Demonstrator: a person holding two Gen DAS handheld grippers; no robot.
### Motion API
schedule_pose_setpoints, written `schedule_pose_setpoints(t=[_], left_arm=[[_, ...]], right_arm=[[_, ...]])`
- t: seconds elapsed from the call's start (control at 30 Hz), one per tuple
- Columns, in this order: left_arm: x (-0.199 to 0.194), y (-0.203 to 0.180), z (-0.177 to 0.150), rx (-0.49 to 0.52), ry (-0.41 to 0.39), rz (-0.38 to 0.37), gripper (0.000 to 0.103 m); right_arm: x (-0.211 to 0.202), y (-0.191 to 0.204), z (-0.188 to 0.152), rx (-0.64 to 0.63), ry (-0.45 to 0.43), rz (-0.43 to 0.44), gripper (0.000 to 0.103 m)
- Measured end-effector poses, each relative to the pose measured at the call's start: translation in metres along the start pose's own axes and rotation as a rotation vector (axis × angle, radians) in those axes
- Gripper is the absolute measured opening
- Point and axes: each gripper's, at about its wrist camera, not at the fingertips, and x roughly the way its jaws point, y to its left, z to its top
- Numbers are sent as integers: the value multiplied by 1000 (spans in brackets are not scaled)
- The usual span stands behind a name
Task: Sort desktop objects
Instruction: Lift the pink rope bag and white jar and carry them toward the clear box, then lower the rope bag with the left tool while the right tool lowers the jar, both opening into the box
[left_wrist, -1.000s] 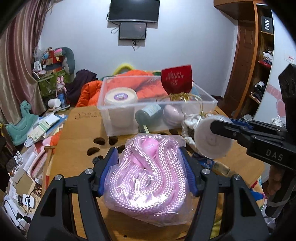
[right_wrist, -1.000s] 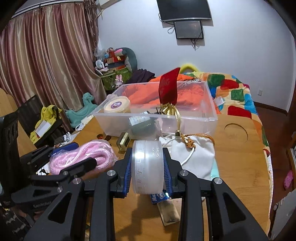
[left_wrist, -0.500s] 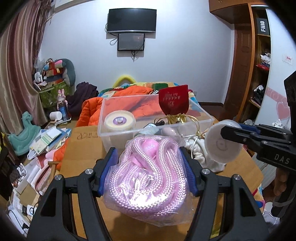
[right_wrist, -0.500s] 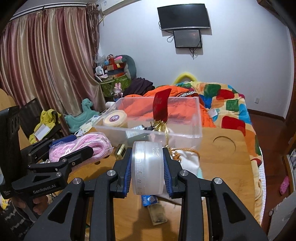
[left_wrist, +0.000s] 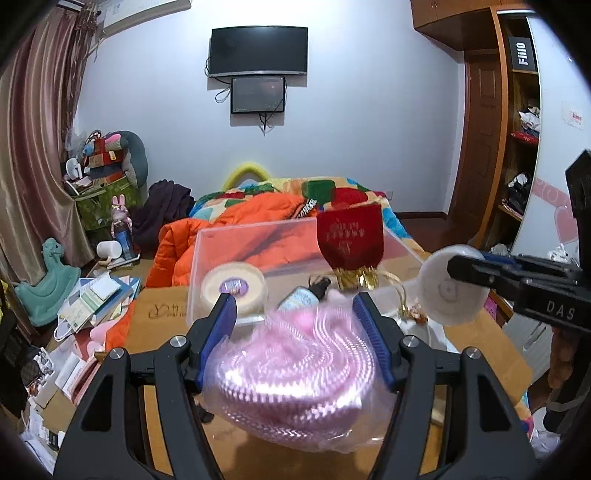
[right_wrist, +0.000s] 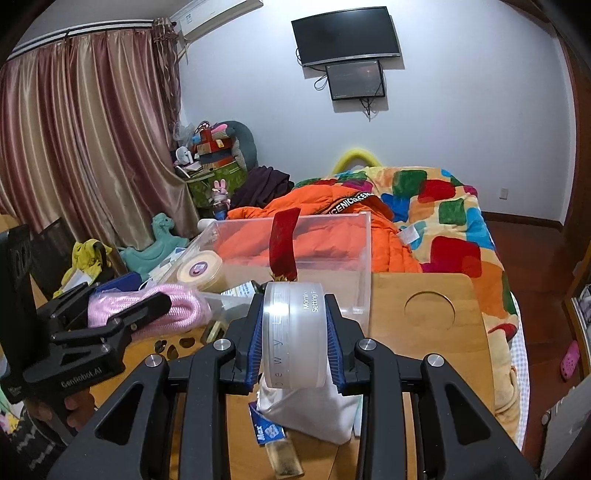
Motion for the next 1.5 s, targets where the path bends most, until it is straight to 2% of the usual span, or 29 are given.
schedule_pose_setpoints(t=[0.37, 0.67, 1.13, 1.5], left_arm=[[11, 7, 22, 0, -33, -8, 64], [39, 11, 29, -3, -2, -10, 64], [93, 18, 45, -19, 82, -37, 60], [132, 29, 61, -42, 196, -46, 57]], right_arm=[[1, -3, 16, -9, -16, 32, 27], [16, -12, 30, 7, -14, 27, 27], [47, -28, 44, 31, 9, 20, 27], [75, -35, 41, 36, 60, 23, 27]])
